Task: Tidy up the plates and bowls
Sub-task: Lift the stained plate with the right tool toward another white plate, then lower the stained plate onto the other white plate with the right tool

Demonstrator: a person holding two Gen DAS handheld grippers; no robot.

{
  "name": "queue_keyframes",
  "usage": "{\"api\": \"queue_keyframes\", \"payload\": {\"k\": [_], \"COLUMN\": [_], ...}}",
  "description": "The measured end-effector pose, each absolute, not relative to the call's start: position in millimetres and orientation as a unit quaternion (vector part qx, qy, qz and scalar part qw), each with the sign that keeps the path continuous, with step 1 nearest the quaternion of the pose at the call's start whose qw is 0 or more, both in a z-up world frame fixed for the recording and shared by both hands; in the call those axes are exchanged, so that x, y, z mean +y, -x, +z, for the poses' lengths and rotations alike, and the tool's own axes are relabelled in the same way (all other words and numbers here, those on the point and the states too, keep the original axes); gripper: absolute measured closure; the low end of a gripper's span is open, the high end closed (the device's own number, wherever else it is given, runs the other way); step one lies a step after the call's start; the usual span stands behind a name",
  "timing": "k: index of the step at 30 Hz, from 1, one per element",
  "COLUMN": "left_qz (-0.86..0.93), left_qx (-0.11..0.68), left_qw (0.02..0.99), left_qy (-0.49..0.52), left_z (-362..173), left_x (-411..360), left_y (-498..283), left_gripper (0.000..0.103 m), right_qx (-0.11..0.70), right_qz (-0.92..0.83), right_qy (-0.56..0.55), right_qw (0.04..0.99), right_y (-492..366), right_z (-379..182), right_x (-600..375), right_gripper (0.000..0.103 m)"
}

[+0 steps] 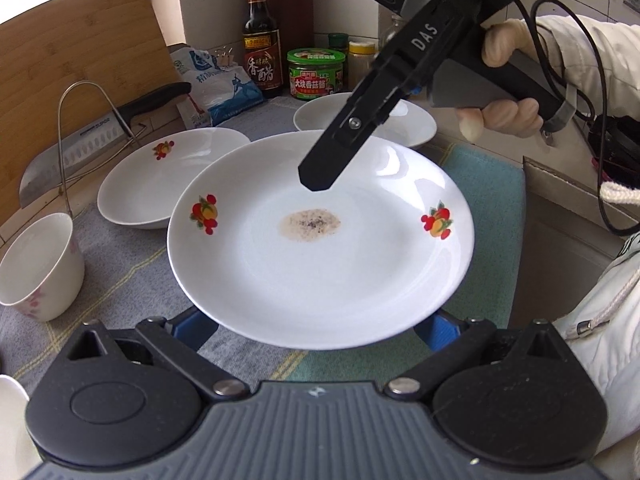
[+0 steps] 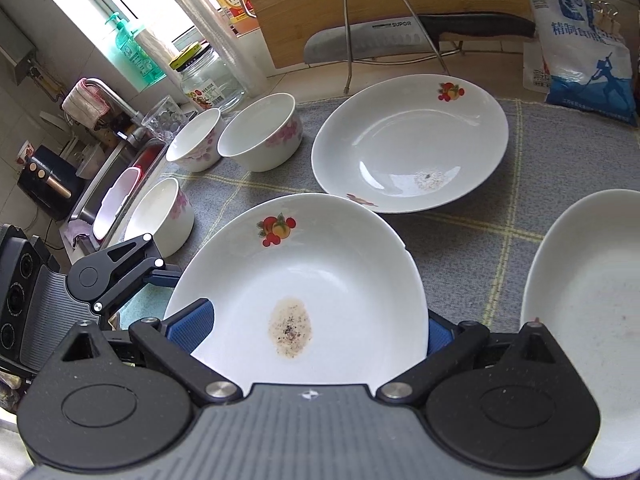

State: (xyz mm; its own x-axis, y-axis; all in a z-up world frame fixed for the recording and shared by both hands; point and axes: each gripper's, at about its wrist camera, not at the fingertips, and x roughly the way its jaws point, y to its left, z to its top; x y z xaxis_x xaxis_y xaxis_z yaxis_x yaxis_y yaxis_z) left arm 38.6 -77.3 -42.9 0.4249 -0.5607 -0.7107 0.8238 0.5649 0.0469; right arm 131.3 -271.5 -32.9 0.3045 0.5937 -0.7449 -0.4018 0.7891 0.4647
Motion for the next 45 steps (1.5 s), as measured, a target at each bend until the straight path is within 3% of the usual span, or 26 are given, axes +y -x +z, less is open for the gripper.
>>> {"api": "queue_keyframes", "payload": {"k": [24, 45], "left_qz": [-0.461, -0.476], "left_qx": [0.313, 0.308], "left_qw": [0.805, 0.794], "left_qy": [-0.202, -0.220], "left_z": [-43.8, -53.5], "left_x": [-190.8, -230.5], "left_y": [-80.9, -108.9], "left_gripper": [0.001, 0.001], "right_qx": [0.475, 0.475], "right_qz": [0.245, 0.202], "right_qy": [-0.124, -0.158], "right_qw": [0.836, 0.842], "right_y": [-146.7, -160.0], "right_z": [-33.5, -54.6], "right_x": [-391.0, -437.4], "right_gripper": [0.000, 0.000]}}
